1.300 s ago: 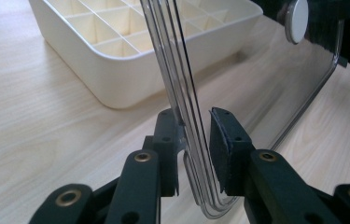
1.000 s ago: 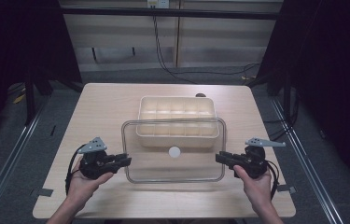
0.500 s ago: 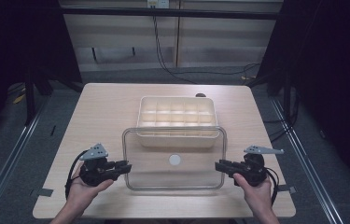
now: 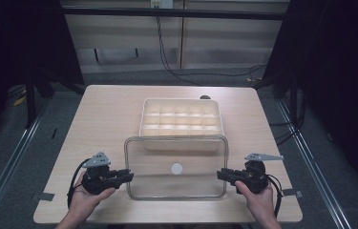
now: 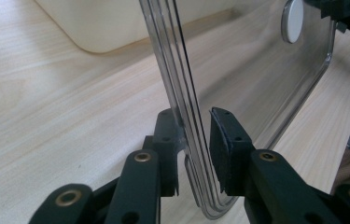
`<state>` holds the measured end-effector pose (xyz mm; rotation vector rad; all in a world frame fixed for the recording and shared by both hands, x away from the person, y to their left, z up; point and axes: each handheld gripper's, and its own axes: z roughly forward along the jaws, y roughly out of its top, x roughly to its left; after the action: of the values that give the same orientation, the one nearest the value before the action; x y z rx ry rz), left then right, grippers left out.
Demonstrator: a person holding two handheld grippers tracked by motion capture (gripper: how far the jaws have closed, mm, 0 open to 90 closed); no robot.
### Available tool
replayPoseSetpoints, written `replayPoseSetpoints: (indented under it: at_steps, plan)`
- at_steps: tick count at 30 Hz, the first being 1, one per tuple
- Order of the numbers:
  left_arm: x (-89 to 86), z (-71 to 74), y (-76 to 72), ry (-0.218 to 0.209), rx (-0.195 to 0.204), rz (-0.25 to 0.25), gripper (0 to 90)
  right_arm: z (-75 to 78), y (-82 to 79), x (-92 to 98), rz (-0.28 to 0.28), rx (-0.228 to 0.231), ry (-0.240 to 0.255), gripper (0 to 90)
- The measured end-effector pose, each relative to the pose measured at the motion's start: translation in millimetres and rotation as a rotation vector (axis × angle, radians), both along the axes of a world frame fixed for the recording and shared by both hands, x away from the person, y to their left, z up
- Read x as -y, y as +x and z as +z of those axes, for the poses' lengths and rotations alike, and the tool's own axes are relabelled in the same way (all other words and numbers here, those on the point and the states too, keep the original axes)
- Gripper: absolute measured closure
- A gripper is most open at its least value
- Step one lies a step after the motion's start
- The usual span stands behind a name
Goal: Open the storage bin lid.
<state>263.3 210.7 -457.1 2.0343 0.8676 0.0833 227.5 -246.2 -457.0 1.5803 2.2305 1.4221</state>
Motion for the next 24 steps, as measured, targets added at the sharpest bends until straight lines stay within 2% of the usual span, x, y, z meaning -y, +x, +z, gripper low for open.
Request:
replayPoseSetpoints:
  at_steps: [2,8,12,16,21,24]
  plan:
    - [2.0,0.4,-1.9,0.009,0.019,-0.004,71.8,-1.1,-1.4,0.6,-0.002,-0.001,-0.001,69.3]
    - [1.0,-1.6,-6.7,0.015,0.038,-0.017,70.5,-2.7,-7.2,0.1,-0.001,0.002,-0.013,69.0]
    - [-1.9,-4.6,-5.0,0.018,0.026,-0.012,68.8,-7.8,-6.7,-5.4,0.000,-0.017,-0.050,67.6]
    - [-4.3,-9.1,-2.6,0.005,0.002,-0.015,67.4,-11.4,-4.5,-8.2,0.016,-0.032,-0.055,66.0]
    - [-2.0,-13.6,-3.2,0.020,-0.020,-0.025,65.2,-17.1,-1.4,-9.2,0.012,-0.055,-0.061,62.1]
    - [-0.4,-14.4,-3.9,0.039,-0.018,-0.031,63.9,-19.0,-2.7,-10.1,0.009,-0.067,-0.077,60.1]
